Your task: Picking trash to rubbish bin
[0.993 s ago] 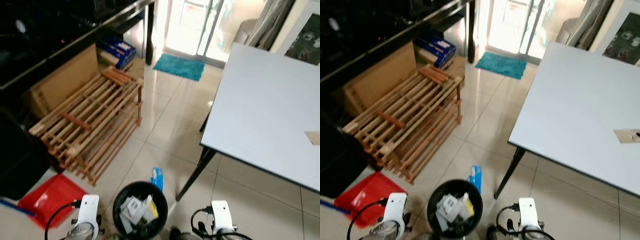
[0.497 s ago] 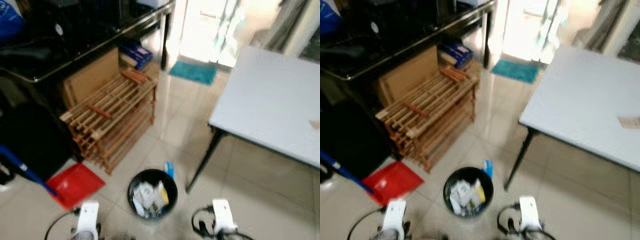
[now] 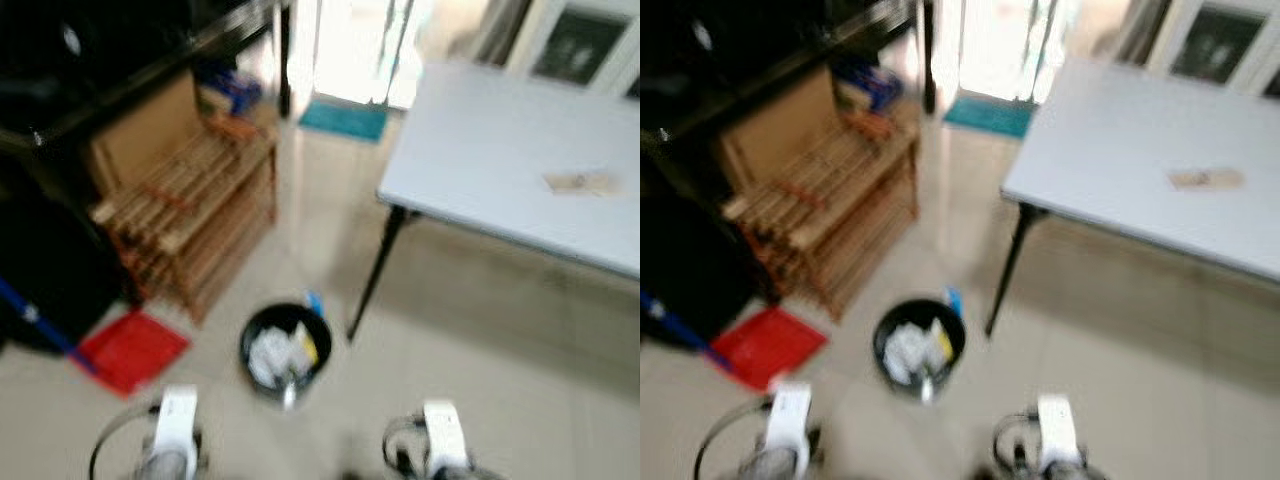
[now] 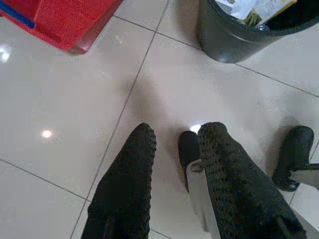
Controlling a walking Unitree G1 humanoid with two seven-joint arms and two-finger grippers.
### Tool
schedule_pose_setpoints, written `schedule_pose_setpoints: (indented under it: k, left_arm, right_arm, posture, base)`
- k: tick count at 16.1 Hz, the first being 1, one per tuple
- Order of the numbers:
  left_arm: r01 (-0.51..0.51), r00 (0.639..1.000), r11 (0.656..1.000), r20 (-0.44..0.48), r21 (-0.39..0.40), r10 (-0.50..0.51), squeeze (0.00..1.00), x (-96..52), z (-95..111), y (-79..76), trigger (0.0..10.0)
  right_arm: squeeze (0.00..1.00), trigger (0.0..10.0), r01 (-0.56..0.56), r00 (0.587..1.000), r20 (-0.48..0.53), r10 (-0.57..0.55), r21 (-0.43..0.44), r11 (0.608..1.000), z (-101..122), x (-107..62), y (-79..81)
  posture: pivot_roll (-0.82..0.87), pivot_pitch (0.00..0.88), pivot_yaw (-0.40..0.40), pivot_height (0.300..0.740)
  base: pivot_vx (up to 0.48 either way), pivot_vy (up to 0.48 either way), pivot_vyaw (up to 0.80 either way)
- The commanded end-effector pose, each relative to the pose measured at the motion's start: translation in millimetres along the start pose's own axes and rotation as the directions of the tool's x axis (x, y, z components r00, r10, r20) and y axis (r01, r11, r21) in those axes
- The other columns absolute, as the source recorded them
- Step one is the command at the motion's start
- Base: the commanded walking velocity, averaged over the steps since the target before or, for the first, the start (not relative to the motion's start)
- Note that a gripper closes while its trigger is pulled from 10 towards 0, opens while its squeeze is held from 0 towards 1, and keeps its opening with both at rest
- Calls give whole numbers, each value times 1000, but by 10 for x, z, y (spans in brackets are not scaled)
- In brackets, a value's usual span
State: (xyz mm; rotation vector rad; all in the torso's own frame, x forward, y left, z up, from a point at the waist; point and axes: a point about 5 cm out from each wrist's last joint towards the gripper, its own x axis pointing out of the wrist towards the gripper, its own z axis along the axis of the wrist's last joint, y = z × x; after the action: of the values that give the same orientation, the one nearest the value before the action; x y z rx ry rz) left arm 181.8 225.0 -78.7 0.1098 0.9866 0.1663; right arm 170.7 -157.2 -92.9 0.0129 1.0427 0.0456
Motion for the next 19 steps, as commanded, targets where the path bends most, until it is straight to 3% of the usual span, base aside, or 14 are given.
schedule_pose_setpoints:
  k: [1,8,19]
  left_arm:
    - [-1,1000,1000,-11,9,1,0,-2,-23,-24,10000]
    - [-6,1000,999,-19,48,7,0,-2,-32,-16,10000]
    - [-9,1000,997,-26,72,11,0,-4,-50,-22,10000]
  right_arm:
    - [0,10000,5,1000,7,-5,2,1000,22,-1,-33]
    - [0,10000,-8,1000,-8,8,-7,1000,5,0,-11]
    - [0,10000,-5,1000,5,5,-7,1000,-6,-5,-33]
  posture:
    - [-17,74,-60,740]
    - [-18,76,-59,740]
    - [-23,61,-62,740]
  base:
    - [0,0,0]
    - [0,0,-796]
    - [0,-26,0]
